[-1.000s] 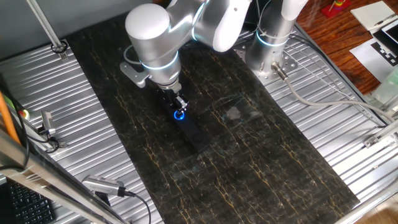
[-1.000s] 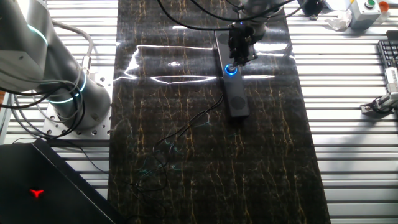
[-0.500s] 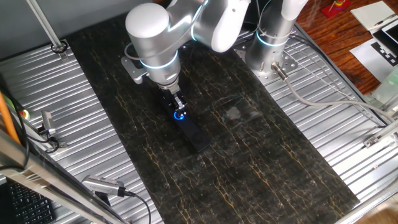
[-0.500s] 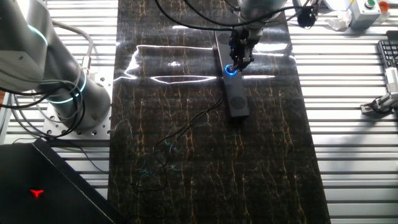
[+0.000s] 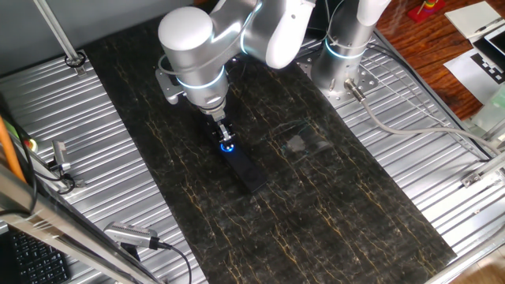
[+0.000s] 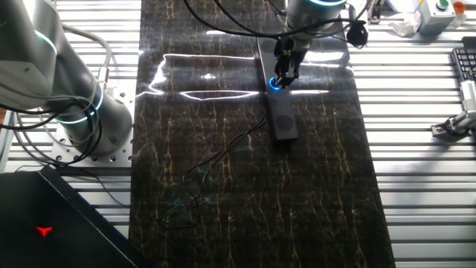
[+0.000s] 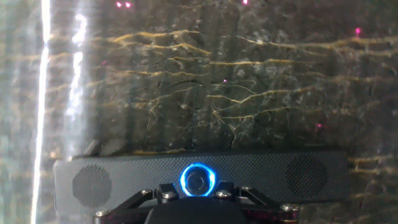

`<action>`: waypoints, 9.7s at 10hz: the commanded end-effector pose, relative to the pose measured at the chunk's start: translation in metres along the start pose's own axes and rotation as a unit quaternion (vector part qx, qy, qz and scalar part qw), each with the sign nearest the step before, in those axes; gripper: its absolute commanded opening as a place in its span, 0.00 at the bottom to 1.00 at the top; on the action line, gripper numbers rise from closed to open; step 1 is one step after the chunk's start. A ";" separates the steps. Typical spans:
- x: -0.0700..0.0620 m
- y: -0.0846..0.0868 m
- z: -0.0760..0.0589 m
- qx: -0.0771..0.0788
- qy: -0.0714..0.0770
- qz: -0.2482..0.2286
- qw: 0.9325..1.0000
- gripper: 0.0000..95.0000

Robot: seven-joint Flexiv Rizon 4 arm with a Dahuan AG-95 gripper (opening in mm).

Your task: Turn the knob to increase the volume of the speaker

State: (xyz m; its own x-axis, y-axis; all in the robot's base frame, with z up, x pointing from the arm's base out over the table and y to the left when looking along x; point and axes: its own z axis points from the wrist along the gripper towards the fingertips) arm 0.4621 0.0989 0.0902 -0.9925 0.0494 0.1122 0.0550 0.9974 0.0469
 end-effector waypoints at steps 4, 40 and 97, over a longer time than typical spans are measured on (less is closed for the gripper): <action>-0.001 0.000 0.009 0.001 0.000 -0.004 1.000 0.40; 0.001 -0.001 0.023 0.016 -0.001 0.001 1.000 0.20; 0.000 0.001 0.005 0.031 -0.022 -0.275 0.961 0.60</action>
State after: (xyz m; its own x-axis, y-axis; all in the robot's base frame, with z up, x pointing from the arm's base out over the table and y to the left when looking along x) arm 0.4614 0.0979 0.0821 -0.9555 -0.2874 0.0674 -0.2858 0.9578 0.0321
